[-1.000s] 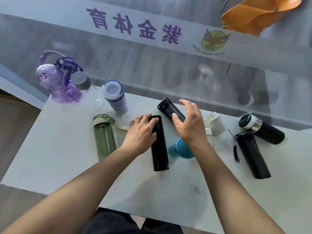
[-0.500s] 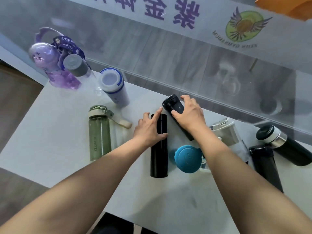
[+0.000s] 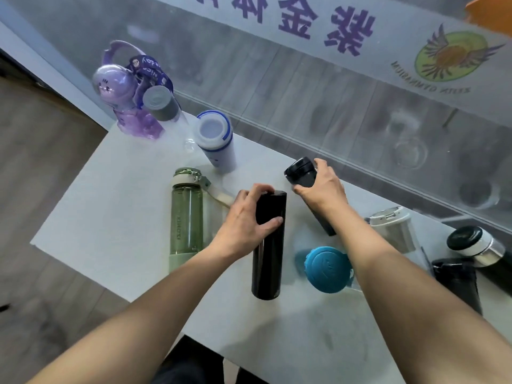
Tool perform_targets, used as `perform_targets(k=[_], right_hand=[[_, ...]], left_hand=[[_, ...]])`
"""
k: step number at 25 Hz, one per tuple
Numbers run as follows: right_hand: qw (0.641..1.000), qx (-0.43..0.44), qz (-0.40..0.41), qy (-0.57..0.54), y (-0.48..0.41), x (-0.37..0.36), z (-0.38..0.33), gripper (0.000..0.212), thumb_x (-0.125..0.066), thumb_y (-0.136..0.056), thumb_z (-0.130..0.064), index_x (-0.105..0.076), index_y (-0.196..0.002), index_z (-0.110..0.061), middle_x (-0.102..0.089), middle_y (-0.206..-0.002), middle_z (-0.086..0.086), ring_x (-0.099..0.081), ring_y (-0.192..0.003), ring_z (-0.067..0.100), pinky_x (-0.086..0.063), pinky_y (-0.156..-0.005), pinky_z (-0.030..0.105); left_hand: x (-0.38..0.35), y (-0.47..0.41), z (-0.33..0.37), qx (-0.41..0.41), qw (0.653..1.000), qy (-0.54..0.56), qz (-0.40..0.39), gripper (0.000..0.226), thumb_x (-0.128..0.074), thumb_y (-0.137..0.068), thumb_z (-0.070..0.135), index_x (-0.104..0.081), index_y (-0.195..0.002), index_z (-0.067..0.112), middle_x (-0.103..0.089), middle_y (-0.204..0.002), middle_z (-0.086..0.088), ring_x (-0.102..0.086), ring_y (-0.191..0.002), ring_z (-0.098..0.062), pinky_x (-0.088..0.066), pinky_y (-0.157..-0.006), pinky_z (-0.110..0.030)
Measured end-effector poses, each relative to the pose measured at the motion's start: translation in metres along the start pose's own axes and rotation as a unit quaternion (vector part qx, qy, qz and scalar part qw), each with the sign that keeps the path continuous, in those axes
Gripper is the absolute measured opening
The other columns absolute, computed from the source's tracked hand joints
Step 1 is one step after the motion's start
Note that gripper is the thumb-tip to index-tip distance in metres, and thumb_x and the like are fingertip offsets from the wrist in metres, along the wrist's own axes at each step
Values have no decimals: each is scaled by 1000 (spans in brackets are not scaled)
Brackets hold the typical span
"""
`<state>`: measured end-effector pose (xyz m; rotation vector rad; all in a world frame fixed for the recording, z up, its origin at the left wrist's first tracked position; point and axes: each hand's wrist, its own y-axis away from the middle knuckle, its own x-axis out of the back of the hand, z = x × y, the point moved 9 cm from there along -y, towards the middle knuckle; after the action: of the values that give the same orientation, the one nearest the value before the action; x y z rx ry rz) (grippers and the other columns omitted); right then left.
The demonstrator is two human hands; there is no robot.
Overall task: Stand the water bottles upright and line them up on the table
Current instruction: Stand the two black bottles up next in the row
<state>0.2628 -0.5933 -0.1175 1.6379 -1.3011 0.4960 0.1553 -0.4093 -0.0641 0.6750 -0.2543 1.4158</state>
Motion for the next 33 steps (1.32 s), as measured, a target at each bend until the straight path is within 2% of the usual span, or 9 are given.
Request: perform_targets(k=[3, 8, 11, 14, 24, 27, 29, 31, 33], right_hand=[[994, 47, 48, -80, 11, 21, -27, 89, -79, -68, -42, -38, -146, -27, -52, -137, 6, -53, -125, 29, -43, -107, 43], [973, 95, 87, -190, 32, 44, -72, 74, -77, -61, -46, -41, -125, -42, -62, -117, -12, -63, -108, 20, -51, -97, 38], [972, 109, 84, -190, 40, 38, -86, 73, -80, -63, -37, -39, -123, -40, -63, -113, -12, -62, -106, 21, -51, -96, 38], [971, 127, 71, -189, 44, 31, -99, 72, -83, -68, -23, -41, -125, -34, -62, -114, -9, -60, -104, 17, -48, -88, 28], [976, 131, 80, -154, 54, 22, -111, 70, -80, -74, -29, -39, -130, -29, -62, -117, -3, -60, -105, 20, -46, -87, 28], [982, 100, 67, -144, 54, 20, -104, 91, -84, -71, -31, -29, -144, -32, -59, -131, 0, -57, -121, 23, -44, -96, 29], [986, 69, 90, -125, 63, 29, -96, 107, -86, -67, -36, -19, -151, -35, -54, -138, 5, -52, -128, 24, -43, -106, 38], [982, 68, 139, -105, 87, 47, -91, 96, -83, -72, -36, -28, -150, -29, -54, -133, 8, -53, -126, 25, -43, -107, 43], [977, 92, 141, -131, 120, 57, -87, 65, -77, -81, -35, -49, -138, -24, -57, -127, 1, -57, -119, 18, -46, -104, 38]], left_hand=[[23, 21, 16, -37, 998, 29, 31, 57, -80, -76, 30, -46, -121, 40, -49, -116, 3, -57, -108, -15, -55, -92, -40], [58, 46, 37, -86, 994, 2, 70, 77, -83, -71, 22, -45, -136, 34, -44, -122, 10, -56, -107, -7, -53, -94, -36], [67, 53, 41, -110, 991, -19, 75, 84, -83, -70, 21, -42, -143, 27, -43, -126, 8, -53, -112, -7, -51, -96, -34], [70, 62, 41, -130, 988, -35, 69, 83, -83, -69, 21, -43, -142, 21, -42, -126, 7, -51, -115, -11, -49, -97, -32], [66, 84, 29, -149, 987, -39, 39, 75, -83, -72, 25, -45, -136, 26, -45, -125, 8, -52, -113, -12, -45, -97, -22], [67, 86, 26, -150, 987, -37, 34, 75, -82, -73, 26, -44, -138, 31, -48, -123, 8, -54, -109, -12, -47, -94, -25], [65, 85, 25, -150, 988, -35, 27, 77, -81, -74, 26, -42, -140, 34, -49, -122, 10, -55, -108, -11, -50, -93, -29], [62, 83, 24, -146, 989, -27, 21, 81, -81, -74, 27, -39, -143, 35, -51, -124, 12, -55, -111, -11, -50, -95, -32], [58, 79, 23, -138, 990, -3, 16, 85, -82, -73, 27, -37, -144, 34, -53, -128, 12, -55, -114, -11, -50, -98, -31]])
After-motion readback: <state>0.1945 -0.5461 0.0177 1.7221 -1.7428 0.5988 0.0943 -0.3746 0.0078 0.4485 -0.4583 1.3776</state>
